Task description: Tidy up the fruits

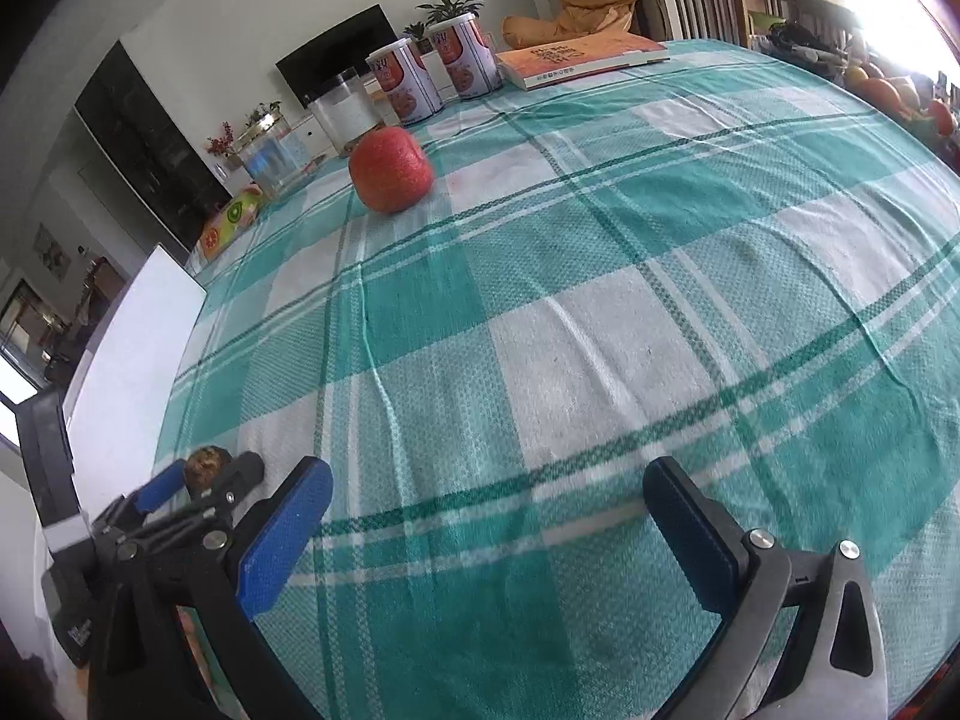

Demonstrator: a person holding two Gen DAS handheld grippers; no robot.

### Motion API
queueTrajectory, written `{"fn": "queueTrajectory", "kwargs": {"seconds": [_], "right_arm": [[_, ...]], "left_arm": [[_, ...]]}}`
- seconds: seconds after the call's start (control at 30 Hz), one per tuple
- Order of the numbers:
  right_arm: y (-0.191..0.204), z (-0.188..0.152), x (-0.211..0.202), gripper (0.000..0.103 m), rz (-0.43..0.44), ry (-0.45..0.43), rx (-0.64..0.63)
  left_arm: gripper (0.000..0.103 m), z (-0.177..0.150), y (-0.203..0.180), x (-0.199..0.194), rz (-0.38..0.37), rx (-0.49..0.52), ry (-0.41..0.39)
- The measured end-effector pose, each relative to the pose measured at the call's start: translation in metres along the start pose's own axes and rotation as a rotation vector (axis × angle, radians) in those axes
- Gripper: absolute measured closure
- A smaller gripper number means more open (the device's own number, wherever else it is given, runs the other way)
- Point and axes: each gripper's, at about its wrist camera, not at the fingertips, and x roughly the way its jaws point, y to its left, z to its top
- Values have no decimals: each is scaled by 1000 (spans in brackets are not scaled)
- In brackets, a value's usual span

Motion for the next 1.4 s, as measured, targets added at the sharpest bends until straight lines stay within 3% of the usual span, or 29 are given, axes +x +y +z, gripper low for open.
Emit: {"fn": "queueTrajectory", "kwargs": {"seconds": [0.23, 0.37, 0.43, 0.53, 0.57, 0.6, 0.63, 0.77, 0.93, 1.13, 1.33, 1.4], "right_arm": [[73, 106, 38, 0, -59, -105, -278], [96, 142, 91, 0, -106, -28, -278], [104, 149, 116, 0, -154, 36, -304], [106, 151, 134, 1, -200, 49, -341], [104, 152, 137, 11, -191, 56, -347], [102, 152, 138, 41, -177, 64, -344], [99, 151, 138, 42, -171, 65, -333], [76, 143, 122, 43, -59, 79, -216], [26, 110, 72, 43, 239, 116, 56], [-31, 48, 45, 44, 493, 188, 334], [-72, 33, 36, 44, 508, 97, 486], [-73, 34, 36, 44, 499, 94, 478]], "left_arm": [[7, 0, 0, 0, 2, -1, 1], [7, 0, 0, 1, 2, -1, 1], [7, 0, 0, 1, 2, -1, 1], [7, 0, 0, 1, 2, -2, 1], [7, 0, 0, 1, 3, -1, 1], [7, 0, 0, 1, 2, -1, 1], [7, 0, 0, 1, 2, -2, 1], [7, 0, 0, 1, 2, -1, 1], [7, 0, 0, 1, 2, -1, 1], [7, 0, 0, 1, 2, -1, 1], [7, 1, 0, 1, 2, -1, 1], [6, 0, 0, 1, 3, -1, 1]]}}
